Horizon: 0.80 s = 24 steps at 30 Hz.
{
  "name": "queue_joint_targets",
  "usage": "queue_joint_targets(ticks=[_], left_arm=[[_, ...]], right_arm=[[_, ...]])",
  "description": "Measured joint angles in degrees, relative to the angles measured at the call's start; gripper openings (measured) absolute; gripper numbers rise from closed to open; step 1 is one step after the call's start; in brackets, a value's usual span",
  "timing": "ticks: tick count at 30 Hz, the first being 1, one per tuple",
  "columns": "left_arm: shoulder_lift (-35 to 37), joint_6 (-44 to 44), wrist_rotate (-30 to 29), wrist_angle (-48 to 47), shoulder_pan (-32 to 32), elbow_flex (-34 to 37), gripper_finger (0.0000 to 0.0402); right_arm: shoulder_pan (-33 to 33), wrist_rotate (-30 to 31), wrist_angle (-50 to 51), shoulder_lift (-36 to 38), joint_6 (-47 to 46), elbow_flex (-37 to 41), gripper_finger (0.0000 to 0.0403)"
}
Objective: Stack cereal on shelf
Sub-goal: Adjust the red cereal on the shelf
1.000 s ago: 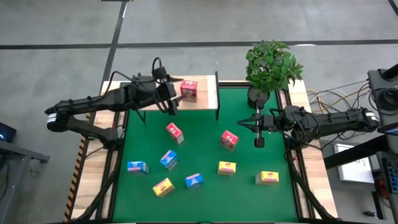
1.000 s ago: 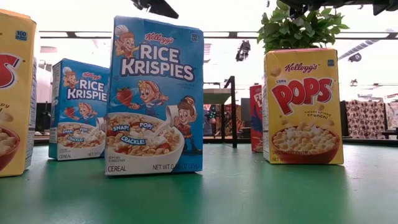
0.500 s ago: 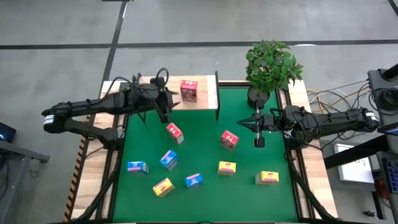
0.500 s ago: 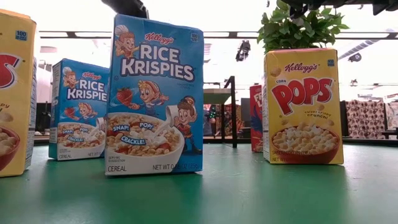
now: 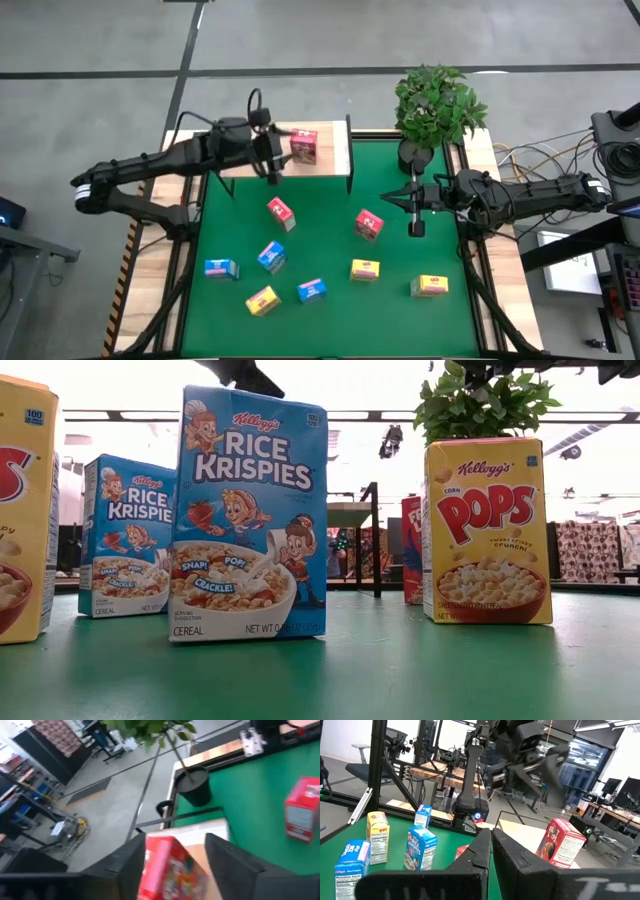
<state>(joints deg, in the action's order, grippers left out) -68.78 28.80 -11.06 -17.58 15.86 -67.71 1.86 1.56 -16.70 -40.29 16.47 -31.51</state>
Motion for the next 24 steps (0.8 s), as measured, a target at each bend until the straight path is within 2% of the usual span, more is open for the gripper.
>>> queue_joint_targets(ticks=[5,7,8,10,13,17,21,24], left_arm=[[-4.6,-2.75,-14.61,-3.4,0.42,-9.04,0.0269],[-6.63,-3.37,-15.41,-11.55,0.5,-12.93,0.0282],[-7.85,-2.44,-12.32,-16.22,0.98,-14.92,0.0287],[-10.17,-0.84,-2.5,-23.71,2.05,-17.61,0.0294],[-13.61,0.09,11.41,-26.97,4.14,-21.41,0.0299],[-18.18,0.68,12.96,-31.16,7.69,-26.99,0.0301],[-21.49,0.08,19.43,-34.53,10.73,-31.41,0.0301],[-23.31,0.11,20.73,-36.51,12.12,-32.95,0.0301]], right_arm=[[-0.01,0.0,0.2,0.0,0.0,0.0,0.0009],[-0.01,0.0,0.4,0.0,0.0,0.0,0.0009],[0.01,0.0,0.68,0.0,0.0,0.0,0.0009],[-0.01,0.0,1.09,0.0,0.0,0.0,0.0009],[-0.01,0.0,1.46,0.09,0.0,0.0,0.0009],[-0.01,0.0,1.45,0.11,0.0,0.0,0.0009],[-0.01,0.0,1.47,0.11,-0.44,0.0,0.0009],[0.01,0.0,1.63,0.1,-0.48,0.0,0.0009]])
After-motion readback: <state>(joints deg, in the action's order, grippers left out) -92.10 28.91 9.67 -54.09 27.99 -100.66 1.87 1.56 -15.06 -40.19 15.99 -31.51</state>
